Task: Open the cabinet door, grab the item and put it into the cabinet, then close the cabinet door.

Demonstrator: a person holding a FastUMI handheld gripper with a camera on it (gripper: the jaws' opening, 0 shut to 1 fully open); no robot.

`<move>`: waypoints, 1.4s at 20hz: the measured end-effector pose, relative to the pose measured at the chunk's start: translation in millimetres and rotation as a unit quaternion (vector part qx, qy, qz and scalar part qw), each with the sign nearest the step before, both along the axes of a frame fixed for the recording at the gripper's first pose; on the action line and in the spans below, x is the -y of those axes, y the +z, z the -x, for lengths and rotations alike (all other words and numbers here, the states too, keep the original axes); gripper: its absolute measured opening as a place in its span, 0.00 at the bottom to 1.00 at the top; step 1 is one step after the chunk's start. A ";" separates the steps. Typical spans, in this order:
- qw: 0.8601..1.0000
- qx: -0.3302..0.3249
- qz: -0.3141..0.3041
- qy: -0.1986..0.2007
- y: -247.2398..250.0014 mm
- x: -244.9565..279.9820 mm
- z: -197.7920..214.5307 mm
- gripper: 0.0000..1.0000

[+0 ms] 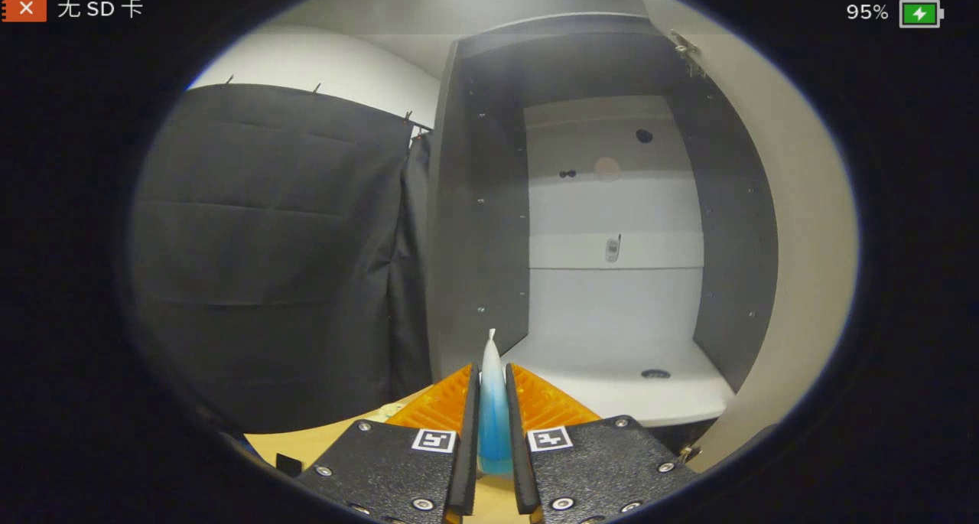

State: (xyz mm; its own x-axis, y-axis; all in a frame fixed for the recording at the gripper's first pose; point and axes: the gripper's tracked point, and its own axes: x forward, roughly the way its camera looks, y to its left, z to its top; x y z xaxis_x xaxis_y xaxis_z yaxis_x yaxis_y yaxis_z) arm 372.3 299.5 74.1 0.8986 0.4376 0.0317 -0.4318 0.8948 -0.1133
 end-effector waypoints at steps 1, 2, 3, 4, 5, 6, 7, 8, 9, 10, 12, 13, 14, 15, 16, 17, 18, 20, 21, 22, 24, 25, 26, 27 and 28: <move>1.000 0.013 0.006 -0.014 5.9 2.2 -9.7 0.20; 0.999 0.023 0.012 -0.025 11.8 2.7 -26.8 0.20; 0.999 0.030 0.016 -0.033 17.6 1.8 -41.7 0.20; 0.998 0.036 0.016 -0.043 22.3 4.5 -55.9 0.20; 0.998 0.042 0.011 -0.051 29.2 6.7 -69.5 0.20; 0.997 0.050 0.006 -0.053 34.9 5.8 -80.2 0.20; 0.997 0.061 0.005 -0.052 38.9 5.7 -94.1 0.20; 0.996 0.073 0.011 -0.053 39.6 7.6 -107.1 0.20; 0.995 0.080 0.019 -0.056 36.4 9.8 -118.6 0.20; 0.994 0.084 0.023 -0.059 31.9 13.9 -128.7 0.20; 0.995 0.078 0.008 -0.058 22.5 12.9 -151.9 0.20; 0.996 0.070 -0.002 -0.059 17.3 14.3 -160.0 0.20; 0.996 0.064 -0.009 -0.059 14.8 17.1 -164.1 0.20; 0.996 0.060 -0.011 -0.061 13.3 20.4 -169.4 0.20; 0.996 0.058 -0.010 -0.061 9.6 23.5 -170.7 0.20; 0.997 0.055 -0.014 -0.060 6.3 24.9 -171.3 0.20; 0.997 0.053 -0.018 -0.056 3.9 27.7 -167.8 0.20; 0.997 0.055 -0.016 -0.055 -0.5 35.4 -161.3 0.20; 0.997 0.058 -0.013 -0.057 -3.5 38.9 -158.8 0.20; 0.996 0.065 -0.011 -0.057 -4.3 41.9 -157.2 0.20; 0.996 0.061 -0.023 -0.054 -13.3 42.2 -159.3 0.20; 0.997 0.046 -0.034 -0.054 -24.4 44.8 -158.4 0.20; 0.995 0.063 -0.050 -0.051 -20.8 49.4 -148.9 0.20; 0.994 0.066 -0.063 -0.052 -21.7 50.8 -146.1 0.20; 0.994 0.070 -0.068 -0.046 -22.0 50.2 -137.8 0.20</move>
